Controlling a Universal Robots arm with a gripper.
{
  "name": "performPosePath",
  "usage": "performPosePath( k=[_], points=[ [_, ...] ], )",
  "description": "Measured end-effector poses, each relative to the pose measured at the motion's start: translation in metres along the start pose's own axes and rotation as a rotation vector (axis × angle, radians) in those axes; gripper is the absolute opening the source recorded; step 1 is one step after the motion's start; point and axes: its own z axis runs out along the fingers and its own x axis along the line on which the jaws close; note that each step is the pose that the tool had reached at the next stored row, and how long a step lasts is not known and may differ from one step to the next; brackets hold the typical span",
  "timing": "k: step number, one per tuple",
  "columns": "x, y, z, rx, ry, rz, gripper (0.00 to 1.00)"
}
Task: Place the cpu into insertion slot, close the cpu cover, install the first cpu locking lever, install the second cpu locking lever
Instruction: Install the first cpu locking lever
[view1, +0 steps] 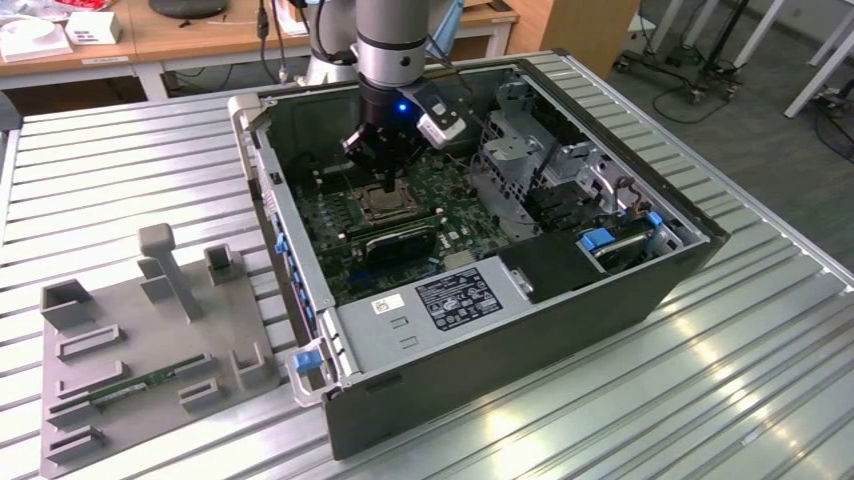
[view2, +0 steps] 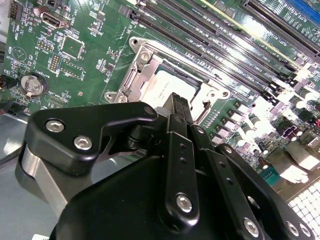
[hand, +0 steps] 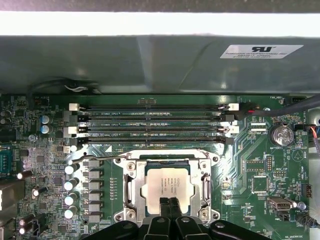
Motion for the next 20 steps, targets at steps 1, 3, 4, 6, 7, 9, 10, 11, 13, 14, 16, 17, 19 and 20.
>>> performPosePath(
  k=[1,3,4,6,7,9,10,11,13,14,16,17,19,20],
  points=[
    [0.0004,0.0000,0.0000,0.0000,0.0000,0.000,0.11],
    [0.0019,-0.0001,0.0000,0.0000,0.0000,0.000,0.11],
    [0.0029,-0.0001,0.0000,0.0000,0.0000,0.000,0.11],
    [0.0055,-0.0001,0.0000,0.0000,-0.0002,0.000,0.11],
    [0.0072,-0.0002,-0.0001,0.0000,-0.0003,0.000,0.11],
    [0.0110,-0.0003,-0.0001,0.0000,-0.0006,0.000,0.11],
    [0.0131,-0.0003,-0.0001,0.0000,-0.0008,0.000,0.11],
    [0.0149,-0.0004,-0.0001,0.0000,-0.0010,0.000,0.11],
    [0.0188,-0.0005,-0.0001,0.0000,-0.0014,0.000,0.11],
    [0.0208,-0.0005,-0.0002,0.0001,-0.0016,0.000,0.11],
    [0.0250,-0.0006,-0.0001,-0.0001,-0.0021,0.000,0.11],
    [0.0273,-0.0007,-0.0002,0.0000,-0.0023,0.000,0.11],
    [0.0320,-0.0008,-0.0002,0.0000,-0.0027,0.000,0.11],
    [0.0344,-0.0008,-0.0002,-0.0001,-0.0031,0.000,0.11]
  ],
)
